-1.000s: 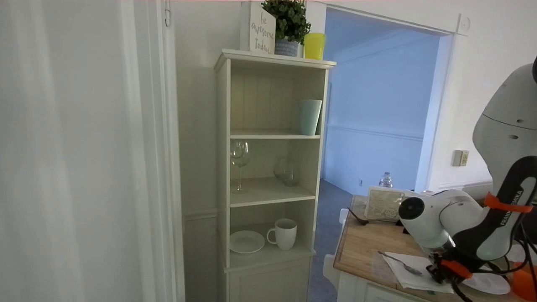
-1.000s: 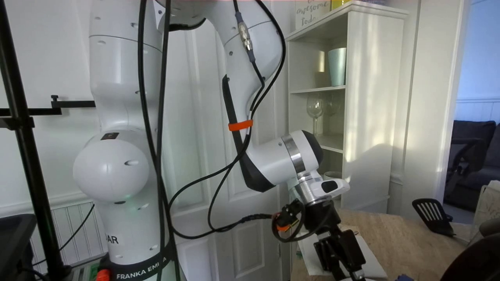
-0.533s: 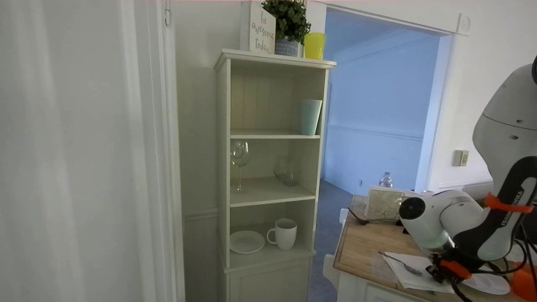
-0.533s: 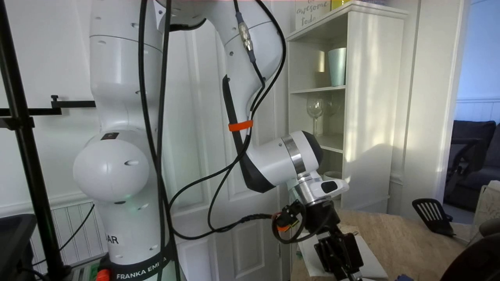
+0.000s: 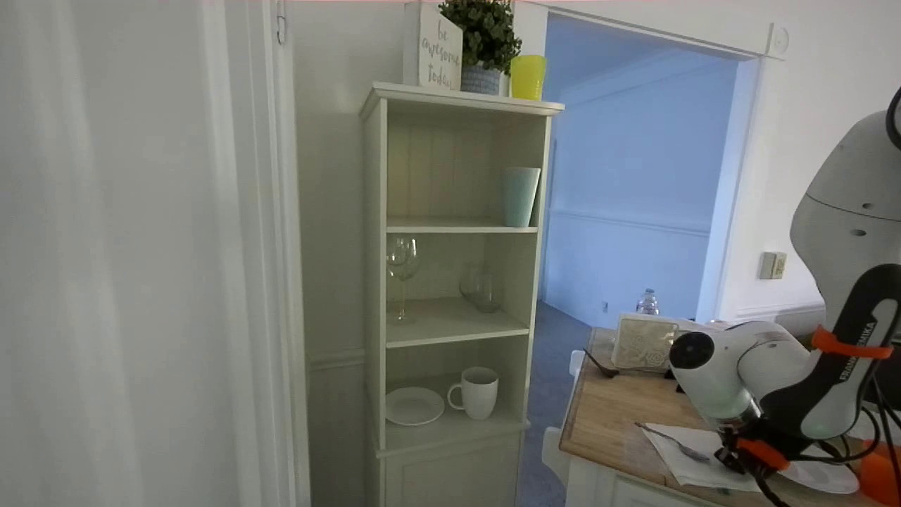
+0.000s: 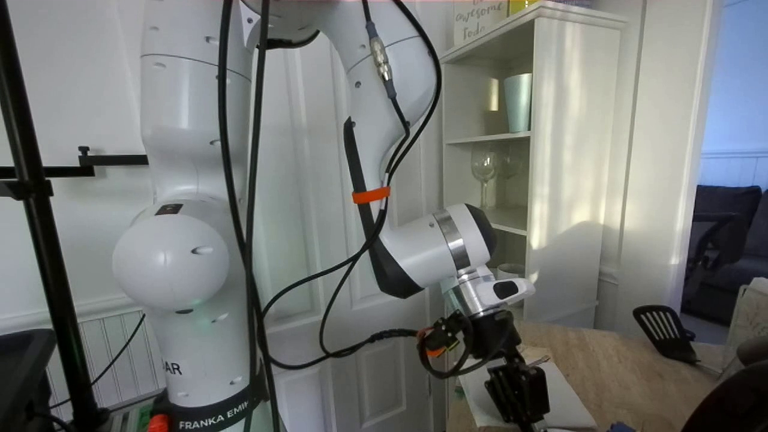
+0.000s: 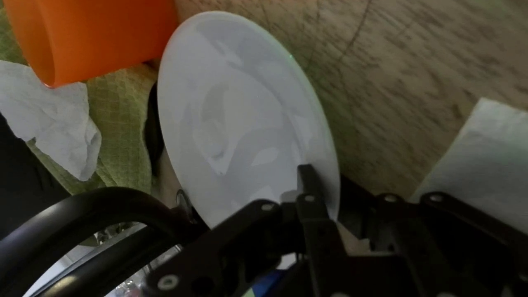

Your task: Pick up the white plate on the table and place it in the bottom shelf of the cabinet

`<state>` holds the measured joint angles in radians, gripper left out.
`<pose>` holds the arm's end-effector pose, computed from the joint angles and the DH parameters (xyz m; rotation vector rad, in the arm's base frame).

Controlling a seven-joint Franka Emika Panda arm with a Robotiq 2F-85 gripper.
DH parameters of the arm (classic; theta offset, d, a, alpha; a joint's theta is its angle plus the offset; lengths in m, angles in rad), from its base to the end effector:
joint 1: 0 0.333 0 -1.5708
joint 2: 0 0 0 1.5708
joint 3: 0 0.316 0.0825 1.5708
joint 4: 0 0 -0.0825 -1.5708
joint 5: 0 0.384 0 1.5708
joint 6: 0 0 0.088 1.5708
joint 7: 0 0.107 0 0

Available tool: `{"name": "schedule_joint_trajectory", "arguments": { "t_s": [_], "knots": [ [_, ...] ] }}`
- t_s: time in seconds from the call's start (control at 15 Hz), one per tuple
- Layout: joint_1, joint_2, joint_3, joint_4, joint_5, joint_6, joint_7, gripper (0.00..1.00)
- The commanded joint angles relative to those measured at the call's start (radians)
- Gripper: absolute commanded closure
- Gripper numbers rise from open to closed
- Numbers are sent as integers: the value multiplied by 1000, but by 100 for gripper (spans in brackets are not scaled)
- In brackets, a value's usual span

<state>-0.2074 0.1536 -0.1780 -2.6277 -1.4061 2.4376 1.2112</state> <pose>0.3605 -0.1524 0.1737 2.3633 -0.3778 0.0277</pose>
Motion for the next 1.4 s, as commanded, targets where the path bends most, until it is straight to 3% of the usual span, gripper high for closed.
{"name": "schedule_joint_trajectory", "arguments": {
  "t_s": [0.0,0.67,1.33],
  "knots": [
    [-8,10,-9,3,-22,36,10,97],
    [-3,-93,-2,-16,92,50,-76,97],
    [10,-228,-1,-8,420,3,-336,97]
  ]
}}
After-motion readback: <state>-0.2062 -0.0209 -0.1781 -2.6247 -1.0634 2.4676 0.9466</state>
